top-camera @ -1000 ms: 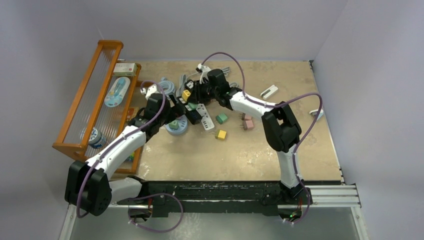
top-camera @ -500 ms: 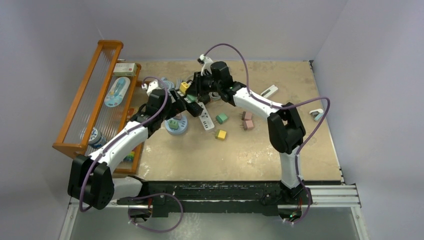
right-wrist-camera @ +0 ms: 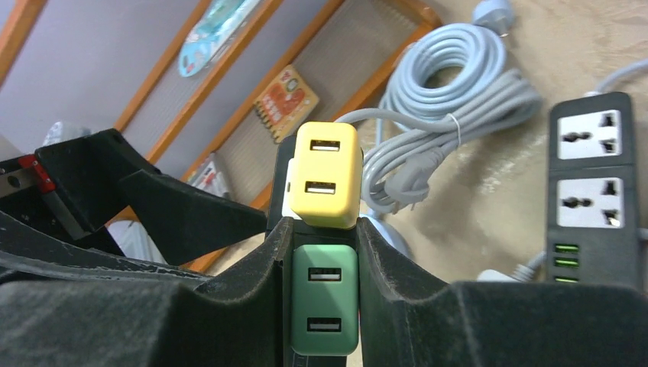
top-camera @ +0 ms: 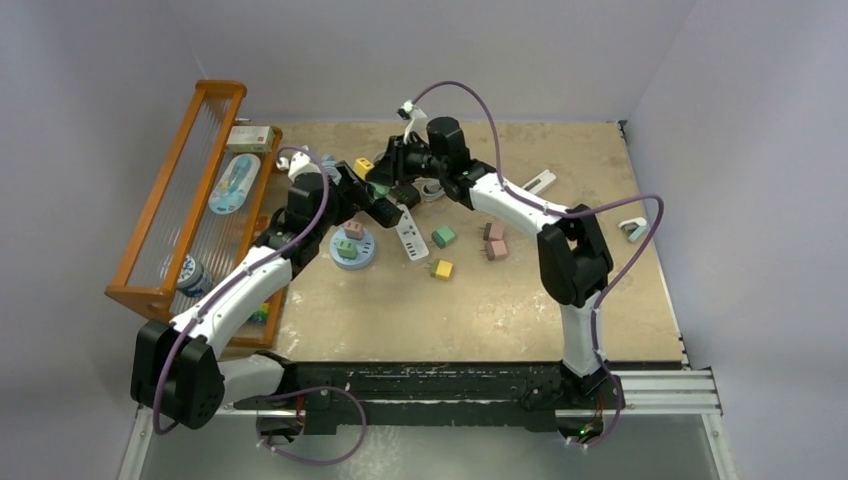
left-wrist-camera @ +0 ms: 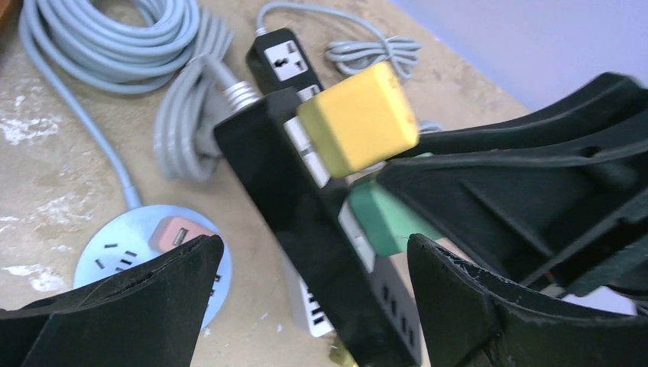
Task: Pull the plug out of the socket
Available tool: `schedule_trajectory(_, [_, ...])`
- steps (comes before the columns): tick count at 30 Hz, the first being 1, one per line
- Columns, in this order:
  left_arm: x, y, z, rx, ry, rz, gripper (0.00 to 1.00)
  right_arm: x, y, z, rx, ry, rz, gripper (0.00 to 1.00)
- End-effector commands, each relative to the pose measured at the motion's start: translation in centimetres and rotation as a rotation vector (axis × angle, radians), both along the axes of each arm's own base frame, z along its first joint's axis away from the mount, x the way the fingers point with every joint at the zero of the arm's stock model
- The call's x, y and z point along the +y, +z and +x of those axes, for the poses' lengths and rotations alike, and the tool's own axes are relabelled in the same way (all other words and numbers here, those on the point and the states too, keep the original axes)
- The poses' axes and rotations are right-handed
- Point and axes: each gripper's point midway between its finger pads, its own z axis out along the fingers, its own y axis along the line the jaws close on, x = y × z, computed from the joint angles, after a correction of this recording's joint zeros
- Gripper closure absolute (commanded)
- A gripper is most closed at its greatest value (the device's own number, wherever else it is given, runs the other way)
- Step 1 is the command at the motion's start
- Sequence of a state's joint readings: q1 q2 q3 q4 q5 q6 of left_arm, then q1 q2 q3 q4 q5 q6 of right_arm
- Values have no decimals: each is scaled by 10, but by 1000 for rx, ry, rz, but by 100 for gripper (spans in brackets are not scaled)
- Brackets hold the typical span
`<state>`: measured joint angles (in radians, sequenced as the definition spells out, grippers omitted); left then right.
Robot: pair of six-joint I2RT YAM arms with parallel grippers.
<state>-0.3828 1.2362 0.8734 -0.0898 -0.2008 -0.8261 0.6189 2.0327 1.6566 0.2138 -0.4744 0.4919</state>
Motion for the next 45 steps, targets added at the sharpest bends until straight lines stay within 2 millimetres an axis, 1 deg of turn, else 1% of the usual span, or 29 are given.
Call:
schedule_trajectory(1, [-8,37,0,-125,-16,-96,8,14,127,-31,-214,127,239,100])
schedule_trajectory(5, [-11,15,2,-77,-9,-115,9,15,136,-34,-218,138,263,100])
schedule_trajectory(7, [-14,9,4,-68,-8,-135,10,15,141,-37,-221,145,271,100])
schedule_trajectory(9, [-13,4,5,-61,7,-145,15,14,148,-41,-226,155,281,100])
schedule_trajectory(11, [-11,1,7,-55,24,-146,22,12,152,-44,-232,162,285,100])
schedule_trajectory(14, [-6,3,9,-68,60,-151,31,12,161,-49,-234,181,309,100])
schedule_trajectory(15, [-4,4,10,-75,74,-157,36,13,163,-52,-231,192,319,100])
schedule_trajectory(17, [2,9,13,-97,107,-175,52,13,167,-52,-235,196,335,100])
schedule_trajectory(18, [6,11,15,-110,122,-186,66,14,168,-55,-236,209,341,100])
schedule_trajectory(19, [10,13,18,-118,140,-193,83,15,168,-58,-230,226,348,100])
schedule_trajectory(20, [16,15,20,-126,159,-196,97,15,168,-60,-226,243,352,100])
schedule_trajectory(21, [21,16,23,-131,173,-198,100,16,167,-62,-223,253,351,100])
schedule_trajectory(23, [41,18,30,-136,222,-192,100,16,165,-65,-218,271,344,100])
schedule_trajectory(25, [61,13,36,-109,262,-174,100,15,164,-69,-223,299,326,100])
schedule_trajectory(27, [82,8,38,-83,310,-144,100,14,163,-71,-230,332,301,100])
schedule_trajectory(29, [97,7,37,-70,355,-112,100,13,157,-74,-225,377,271,100])
schedule_trajectory(31, [106,9,36,-66,390,-83,100,12,150,-73,-226,391,221,100])
schedule_trajectory(34, [120,11,34,-53,449,-38,100,6,135,-62,-222,326,113,100])
schedule_trajectory(35, [124,13,34,-53,462,-20,100,2,131,-54,-227,279,70,100])
schedule_trajectory(37, [132,14,34,-37,491,19,100,-11,121,-32,-237,143,-41,100])
schedule_trajectory(38, [136,15,35,-30,506,34,100,-16,117,-27,-233,98,-76,100])
schedule_trajectory(42, [142,14,38,-16,525,55,100,-40,112,-10,-265,-44,-169,100])
schedule_trajectory(44, [143,15,41,-9,526,64,100,-43,113,-10,-279,-49,-172,100])
schedule_trajectory(45, [143,16,42,-11,527,69,100,-42,113,-13,-282,-19,-149,100])
